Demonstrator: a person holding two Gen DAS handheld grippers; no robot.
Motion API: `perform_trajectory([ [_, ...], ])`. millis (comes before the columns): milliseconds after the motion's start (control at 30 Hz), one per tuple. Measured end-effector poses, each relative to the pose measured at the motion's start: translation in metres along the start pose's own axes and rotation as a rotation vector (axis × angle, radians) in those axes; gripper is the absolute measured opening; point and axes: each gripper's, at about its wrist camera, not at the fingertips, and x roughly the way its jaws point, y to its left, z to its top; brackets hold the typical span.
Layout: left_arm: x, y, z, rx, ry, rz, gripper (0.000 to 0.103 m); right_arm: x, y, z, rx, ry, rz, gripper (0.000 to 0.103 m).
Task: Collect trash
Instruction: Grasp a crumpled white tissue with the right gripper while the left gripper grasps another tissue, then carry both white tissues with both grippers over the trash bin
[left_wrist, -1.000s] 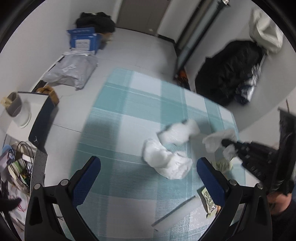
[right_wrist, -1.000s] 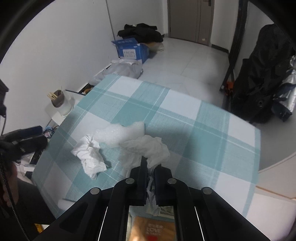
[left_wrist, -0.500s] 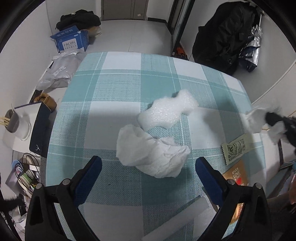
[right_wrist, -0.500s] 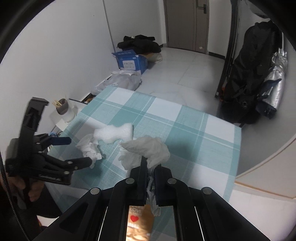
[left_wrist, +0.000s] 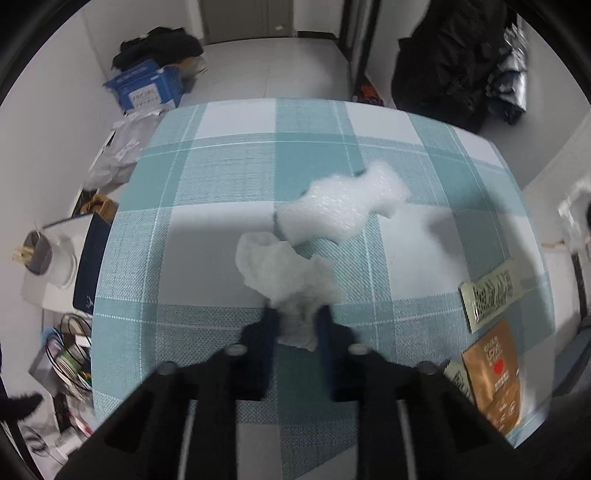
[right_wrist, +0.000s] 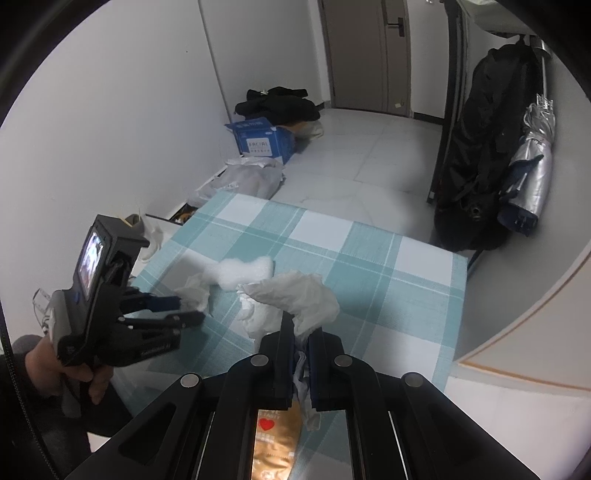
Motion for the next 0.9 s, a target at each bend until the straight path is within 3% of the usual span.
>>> perform_trajectory([
  [333,-0.012,0.021,-0.004,-0.144,-0.01,-0.052,0.005,-0.01,0.002,0.0,0.014,-0.028,0.006,0.005],
  [533,-0.049,0.011,-0.008,-0.145,-0.128,-0.087,0.005,-0.021,0.007,0.0,0.05,-0.048,0.001,0.005],
  [733,-0.101,0.002,-0.007,-0.121,-0.25,-0.124,0.005,-0.06,0.02,0.002,0.079,-0.097,-0.021,0.005],
  [900,-0.134,-0.002,0.003,-0.093,-0.314,-0.195,0.005,-0.098,0.05,0.005,-0.017,-0.119,-0.036,0.005],
])
